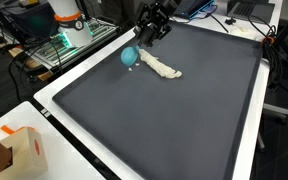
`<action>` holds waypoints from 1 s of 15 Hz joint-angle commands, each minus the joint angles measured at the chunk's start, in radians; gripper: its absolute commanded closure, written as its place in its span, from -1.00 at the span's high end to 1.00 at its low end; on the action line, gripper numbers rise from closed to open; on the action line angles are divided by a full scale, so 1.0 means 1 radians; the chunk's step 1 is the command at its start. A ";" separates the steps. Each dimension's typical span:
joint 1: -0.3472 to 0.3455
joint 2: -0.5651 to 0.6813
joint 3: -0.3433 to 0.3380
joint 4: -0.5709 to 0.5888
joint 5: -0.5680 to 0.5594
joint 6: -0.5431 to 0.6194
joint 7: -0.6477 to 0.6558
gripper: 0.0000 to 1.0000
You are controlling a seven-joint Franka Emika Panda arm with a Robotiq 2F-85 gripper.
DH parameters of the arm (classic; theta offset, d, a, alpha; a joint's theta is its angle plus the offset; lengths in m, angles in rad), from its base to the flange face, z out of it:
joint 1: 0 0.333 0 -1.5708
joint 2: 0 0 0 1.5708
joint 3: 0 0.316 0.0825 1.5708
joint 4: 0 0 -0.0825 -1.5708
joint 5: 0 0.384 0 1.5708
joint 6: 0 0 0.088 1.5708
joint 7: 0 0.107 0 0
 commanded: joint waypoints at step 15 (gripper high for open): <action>0.062 0.083 0.001 0.030 -0.165 0.047 0.045 -0.50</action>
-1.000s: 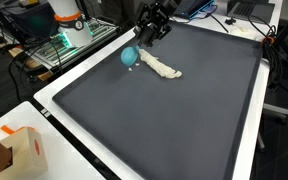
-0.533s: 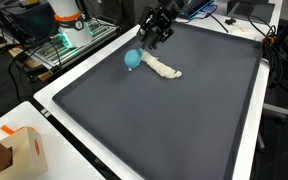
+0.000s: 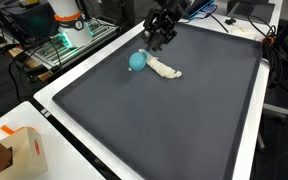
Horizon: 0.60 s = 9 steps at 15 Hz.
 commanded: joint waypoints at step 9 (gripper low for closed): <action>0.016 0.025 0.005 0.003 -0.120 0.080 0.019 -0.50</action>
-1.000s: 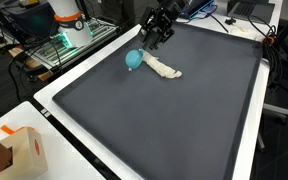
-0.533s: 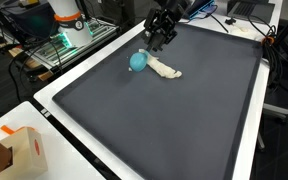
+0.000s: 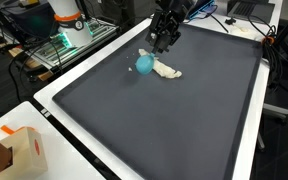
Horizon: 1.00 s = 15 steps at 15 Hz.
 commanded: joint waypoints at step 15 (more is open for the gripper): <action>-0.009 -0.017 0.015 -0.031 -0.112 0.166 -0.051 -0.50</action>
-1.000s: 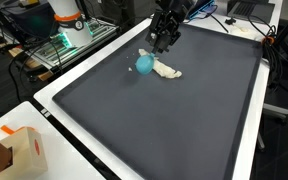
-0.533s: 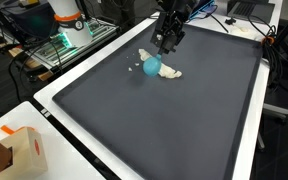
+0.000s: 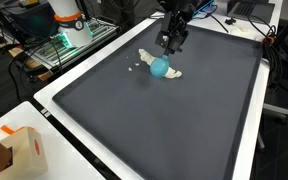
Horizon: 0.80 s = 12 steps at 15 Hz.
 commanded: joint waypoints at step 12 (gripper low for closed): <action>-0.038 -0.118 0.014 -0.092 0.011 0.141 -0.191 -0.50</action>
